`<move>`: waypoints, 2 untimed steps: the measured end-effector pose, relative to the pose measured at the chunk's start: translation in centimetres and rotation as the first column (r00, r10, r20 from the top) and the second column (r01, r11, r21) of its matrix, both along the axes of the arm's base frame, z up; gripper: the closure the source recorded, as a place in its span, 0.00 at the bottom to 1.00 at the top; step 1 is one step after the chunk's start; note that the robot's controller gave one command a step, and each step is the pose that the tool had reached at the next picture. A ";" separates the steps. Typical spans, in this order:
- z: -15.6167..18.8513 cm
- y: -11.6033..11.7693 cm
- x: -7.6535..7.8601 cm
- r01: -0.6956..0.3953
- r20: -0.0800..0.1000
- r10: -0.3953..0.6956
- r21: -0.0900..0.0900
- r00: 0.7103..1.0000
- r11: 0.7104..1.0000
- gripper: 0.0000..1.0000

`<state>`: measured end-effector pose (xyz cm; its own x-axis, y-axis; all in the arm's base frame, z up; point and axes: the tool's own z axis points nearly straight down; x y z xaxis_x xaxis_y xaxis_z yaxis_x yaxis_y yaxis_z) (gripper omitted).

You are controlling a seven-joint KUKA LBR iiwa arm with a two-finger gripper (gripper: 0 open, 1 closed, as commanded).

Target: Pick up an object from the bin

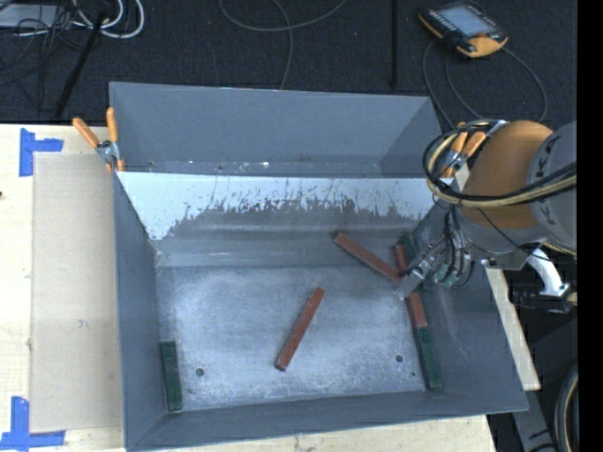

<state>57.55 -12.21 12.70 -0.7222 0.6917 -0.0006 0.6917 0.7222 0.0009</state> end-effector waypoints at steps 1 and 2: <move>0.5 0.0 0.0 -0.001 -0.001 0.001 0.000 1.000 1.000 1.00; 0.9 0.0 0.0 -0.002 -0.001 0.002 0.000 1.000 1.000 1.00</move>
Offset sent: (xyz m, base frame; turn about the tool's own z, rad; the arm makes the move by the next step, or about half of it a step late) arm 0.0000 0.0000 0.0179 0.0000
